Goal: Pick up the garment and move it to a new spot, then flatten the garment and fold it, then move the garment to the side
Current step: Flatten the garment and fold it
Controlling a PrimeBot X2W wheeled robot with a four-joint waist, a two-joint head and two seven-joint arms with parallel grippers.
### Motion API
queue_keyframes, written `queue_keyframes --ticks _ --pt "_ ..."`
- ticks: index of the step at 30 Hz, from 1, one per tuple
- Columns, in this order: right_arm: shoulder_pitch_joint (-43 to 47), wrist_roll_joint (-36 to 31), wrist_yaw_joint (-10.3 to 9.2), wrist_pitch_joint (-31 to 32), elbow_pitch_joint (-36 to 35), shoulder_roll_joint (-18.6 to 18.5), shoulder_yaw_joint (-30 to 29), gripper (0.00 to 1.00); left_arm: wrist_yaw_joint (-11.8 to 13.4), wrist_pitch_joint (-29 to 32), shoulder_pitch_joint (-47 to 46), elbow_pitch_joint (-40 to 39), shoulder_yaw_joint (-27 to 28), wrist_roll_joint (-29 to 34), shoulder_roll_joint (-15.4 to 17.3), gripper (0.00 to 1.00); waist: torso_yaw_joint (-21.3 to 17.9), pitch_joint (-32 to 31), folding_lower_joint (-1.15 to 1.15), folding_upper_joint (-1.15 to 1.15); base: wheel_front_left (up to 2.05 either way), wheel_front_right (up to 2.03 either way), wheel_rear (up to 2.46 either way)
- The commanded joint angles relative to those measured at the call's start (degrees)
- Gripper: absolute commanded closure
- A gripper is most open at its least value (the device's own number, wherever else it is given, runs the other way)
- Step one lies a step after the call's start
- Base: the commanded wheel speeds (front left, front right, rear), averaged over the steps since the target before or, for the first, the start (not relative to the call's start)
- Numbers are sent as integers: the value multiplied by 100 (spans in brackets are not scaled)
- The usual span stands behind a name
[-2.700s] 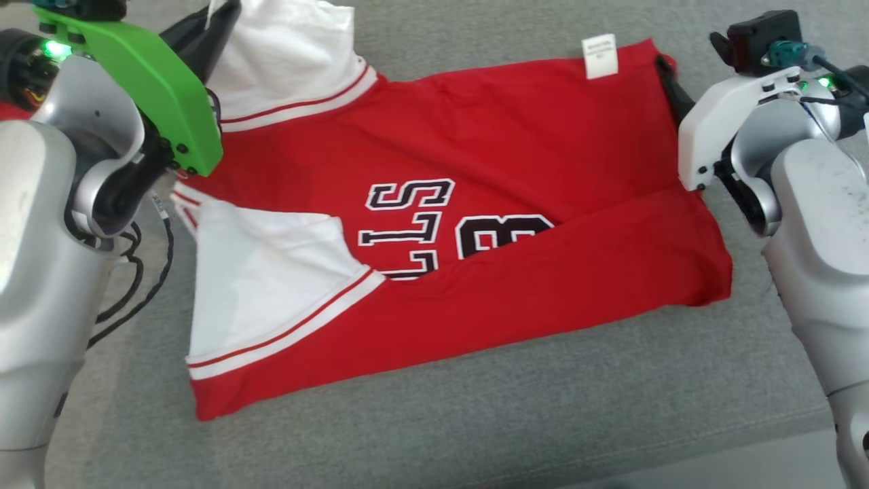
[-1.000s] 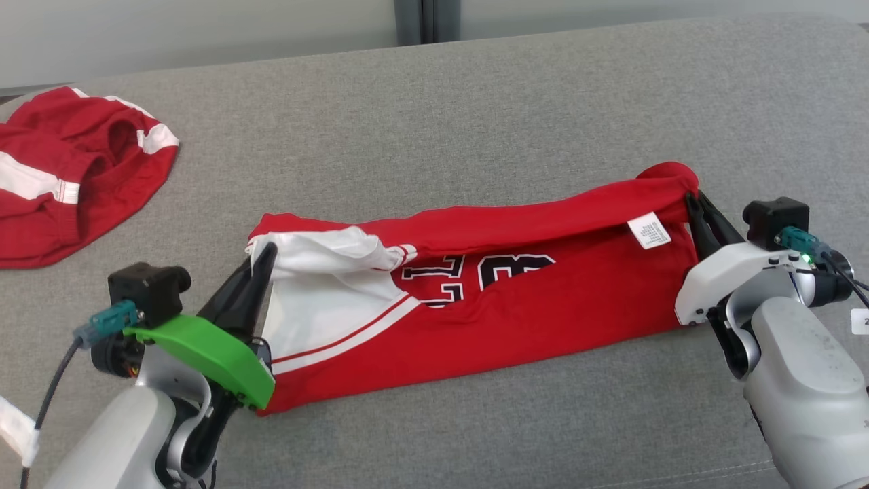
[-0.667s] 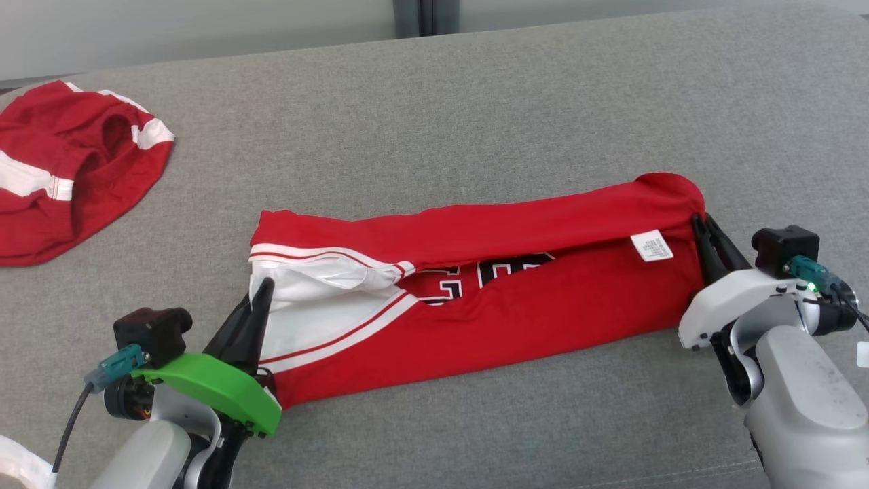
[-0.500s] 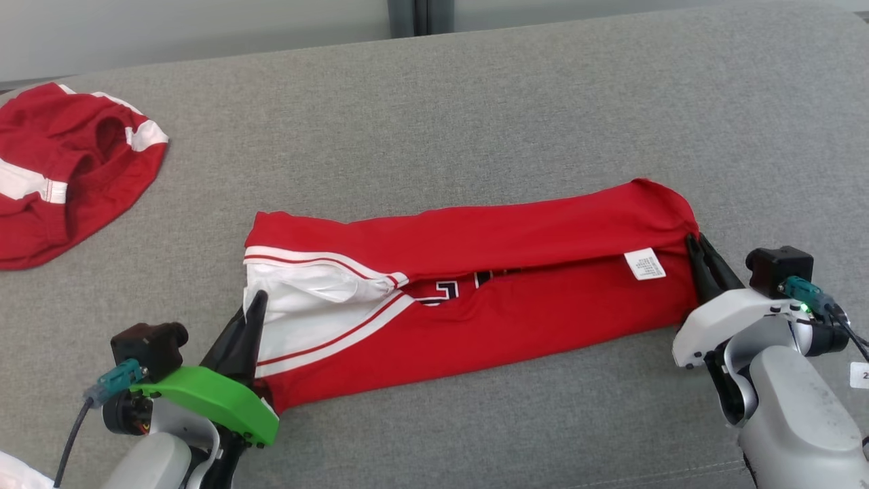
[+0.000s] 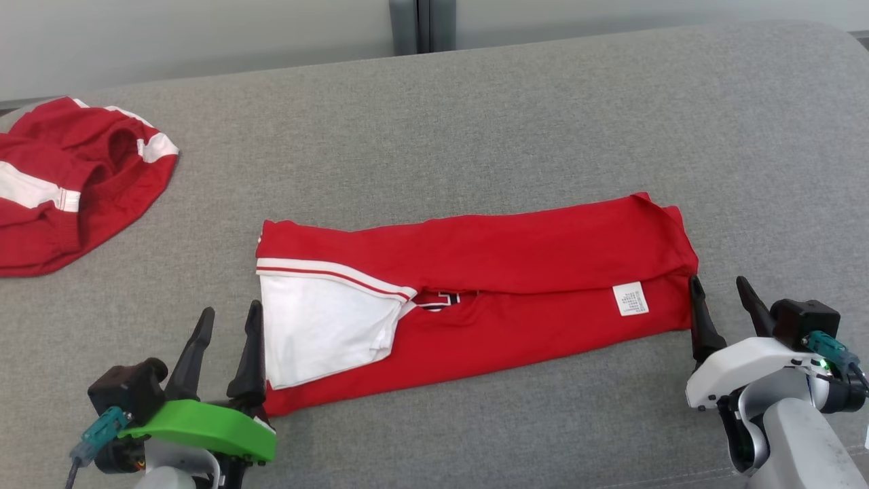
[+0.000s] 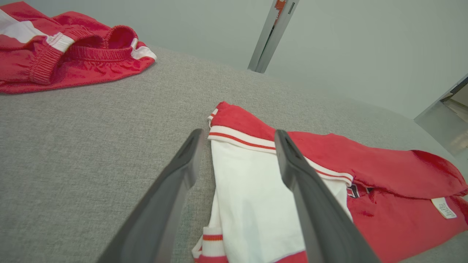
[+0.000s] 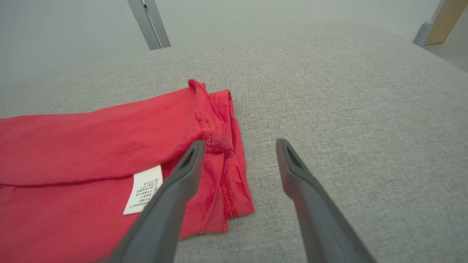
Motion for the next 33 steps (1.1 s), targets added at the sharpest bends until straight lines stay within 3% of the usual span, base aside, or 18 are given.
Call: queue_keyframes --ticks 1,11,26,27,28,30,33 --pt "96 -48 -9 40 -102 6 -68 0 59 -44 166 -110 123 131 -49 0 18 -65 0 0 0 0 0" --pt "-114 -301 -9 581 -431 -98 -200 0 192 -41 597 -396 577 970 -301 0 251 -261 0 0 0 0 0" --pt "-577 -410 -9 1659 1091 -349 -344 0 -18 -36 612 -219 726 1305 -601 0 790 -241 0 0 0 0 0" --pt "-594 -399 -9 1687 1153 -349 -333 27 -17 -35 619 -214 730 1315 -607 0 799 -247 0 0 0 0 0" --pt "-622 -372 -9 1704 1242 -347 -317 64 -27 -35 628 -195 740 1337 -613 0 806 -260 0 0 0 0 0" --pt "-658 -336 -9 1668 1341 -337 -293 100 -37 -35 657 -170 756 1346 -623 0 795 -290 0 0 0 0 0" --pt "-733 -279 -10 1553 1440 -348 -278 100 -34 -35 704 -139 738 1394 -639 0 730 -352 0 0 0 0 0"
